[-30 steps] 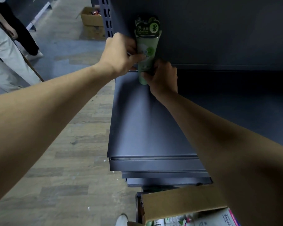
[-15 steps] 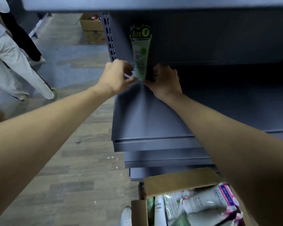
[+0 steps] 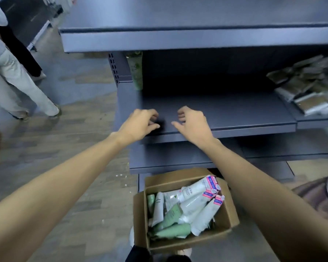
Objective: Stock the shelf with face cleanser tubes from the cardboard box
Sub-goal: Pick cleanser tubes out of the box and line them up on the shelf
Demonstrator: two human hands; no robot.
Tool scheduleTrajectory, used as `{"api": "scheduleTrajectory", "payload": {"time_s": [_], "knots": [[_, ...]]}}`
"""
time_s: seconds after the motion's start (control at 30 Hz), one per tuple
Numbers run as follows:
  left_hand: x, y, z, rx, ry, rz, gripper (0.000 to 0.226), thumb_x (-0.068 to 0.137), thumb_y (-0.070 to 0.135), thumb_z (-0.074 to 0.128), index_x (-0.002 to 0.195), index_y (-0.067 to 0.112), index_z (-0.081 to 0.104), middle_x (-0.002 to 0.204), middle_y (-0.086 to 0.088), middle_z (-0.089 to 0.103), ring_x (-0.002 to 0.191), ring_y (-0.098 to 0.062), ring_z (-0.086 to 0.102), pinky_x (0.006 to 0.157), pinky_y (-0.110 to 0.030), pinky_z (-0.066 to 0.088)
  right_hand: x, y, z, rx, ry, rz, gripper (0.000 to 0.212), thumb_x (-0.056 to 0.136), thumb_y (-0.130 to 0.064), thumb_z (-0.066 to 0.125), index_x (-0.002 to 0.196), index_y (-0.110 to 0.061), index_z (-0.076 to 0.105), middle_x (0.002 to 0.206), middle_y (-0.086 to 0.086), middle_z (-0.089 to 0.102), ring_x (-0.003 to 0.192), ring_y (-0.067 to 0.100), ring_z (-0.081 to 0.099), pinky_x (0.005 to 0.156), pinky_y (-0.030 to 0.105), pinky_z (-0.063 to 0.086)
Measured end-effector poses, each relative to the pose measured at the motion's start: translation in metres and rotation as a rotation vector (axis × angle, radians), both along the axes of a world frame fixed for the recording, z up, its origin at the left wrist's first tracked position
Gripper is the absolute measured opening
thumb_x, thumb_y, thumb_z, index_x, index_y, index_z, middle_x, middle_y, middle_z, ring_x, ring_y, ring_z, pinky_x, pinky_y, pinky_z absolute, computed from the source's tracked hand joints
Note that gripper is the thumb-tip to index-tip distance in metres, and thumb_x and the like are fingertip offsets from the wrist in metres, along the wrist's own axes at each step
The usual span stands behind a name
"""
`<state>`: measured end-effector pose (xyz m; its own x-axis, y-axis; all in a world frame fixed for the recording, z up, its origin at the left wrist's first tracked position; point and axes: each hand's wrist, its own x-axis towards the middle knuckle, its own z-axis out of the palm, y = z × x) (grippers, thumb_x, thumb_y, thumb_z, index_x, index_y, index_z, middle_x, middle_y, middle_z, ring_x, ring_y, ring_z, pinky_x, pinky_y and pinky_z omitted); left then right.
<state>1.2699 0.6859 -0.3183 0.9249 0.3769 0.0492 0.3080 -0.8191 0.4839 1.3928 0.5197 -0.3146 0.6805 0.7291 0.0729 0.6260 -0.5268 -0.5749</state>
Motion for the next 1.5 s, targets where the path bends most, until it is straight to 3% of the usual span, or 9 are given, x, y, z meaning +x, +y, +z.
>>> {"api": "scheduleTrajectory", "payload": {"time_s": [0.2,0.4,0.57,0.8,1.13,1.23,1.5], "knots": [[0.002,-0.051,-0.003,0.010,-0.003,0.015,0.034,0.086,0.029,0.073,0.114,0.014,0.063,0.110,0.000,0.072,0.089,-0.012,0.072,0.090,-0.032,0.053,0.006,-0.050,0.000,0.024,-0.013,-0.021,0.041,0.088,-0.034,0.071,0.120,-0.012,0.059,0.109,0.005,0.070,0.101,0.017,0.066,0.092,0.039,0.054],[-0.005,-0.101,-0.028,-0.077,0.049,0.007,0.037,0.088,0.027,0.071,0.120,0.012,0.061,0.117,-0.005,0.069,0.089,-0.012,0.071,0.088,-0.033,0.055,0.005,-0.091,-0.020,0.019,0.045,-0.038,0.041,0.087,-0.034,0.071,0.120,-0.014,0.059,0.110,0.003,0.070,0.102,0.016,0.067,0.091,0.038,0.055],[-0.016,-0.132,-0.053,-0.115,0.101,0.051,0.040,0.088,0.028,0.071,0.123,0.011,0.061,0.116,-0.006,0.070,0.090,-0.014,0.070,0.089,-0.026,0.051,-0.007,-0.115,-0.044,0.004,0.110,-0.049,0.040,0.087,-0.031,0.072,0.120,-0.011,0.060,0.110,0.004,0.070,0.102,0.013,0.066,0.092,0.035,0.055],[-0.037,-0.167,-0.093,-0.192,0.208,0.063,0.039,0.084,0.030,0.075,0.117,0.013,0.064,0.111,-0.004,0.072,0.089,-0.014,0.072,0.091,-0.027,0.052,-0.020,-0.149,-0.081,-0.128,0.189,-0.054,0.038,0.087,-0.032,0.071,0.119,-0.014,0.060,0.107,0.004,0.071,0.100,0.016,0.068,0.091,0.035,0.055],[-0.035,-0.208,-0.132,-0.304,0.369,0.039,0.042,0.082,0.033,0.077,0.116,0.011,0.065,0.108,-0.005,0.071,0.093,-0.018,0.071,0.079,-0.029,0.055,-0.017,-0.195,-0.118,-0.318,0.259,-0.073,0.041,0.087,-0.036,0.071,0.120,-0.015,0.058,0.111,0.006,0.070,0.101,0.023,0.066,0.087,0.041,0.056],[-0.031,-0.220,-0.142,-0.261,0.450,0.014,0.037,0.082,0.037,0.075,0.111,0.017,0.066,0.105,-0.003,0.071,0.097,-0.021,0.069,0.087,-0.035,0.054,-0.018,-0.201,-0.126,-0.333,0.271,-0.076,0.038,0.085,-0.037,0.072,0.114,-0.017,0.059,0.105,0.005,0.070,0.098,0.023,0.067,0.085,0.041,0.057],[-0.017,-0.235,-0.160,0.002,0.567,-0.046,0.036,0.089,0.040,0.064,0.119,0.021,0.059,0.109,-0.010,0.067,0.104,-0.033,0.063,0.085,-0.038,0.050,-0.022,-0.215,-0.139,-0.345,0.301,-0.085,0.034,0.085,-0.029,0.073,0.113,-0.012,0.062,0.102,0.004,0.072,0.096,0.019,0.069,0.086,0.038,0.057]]}}
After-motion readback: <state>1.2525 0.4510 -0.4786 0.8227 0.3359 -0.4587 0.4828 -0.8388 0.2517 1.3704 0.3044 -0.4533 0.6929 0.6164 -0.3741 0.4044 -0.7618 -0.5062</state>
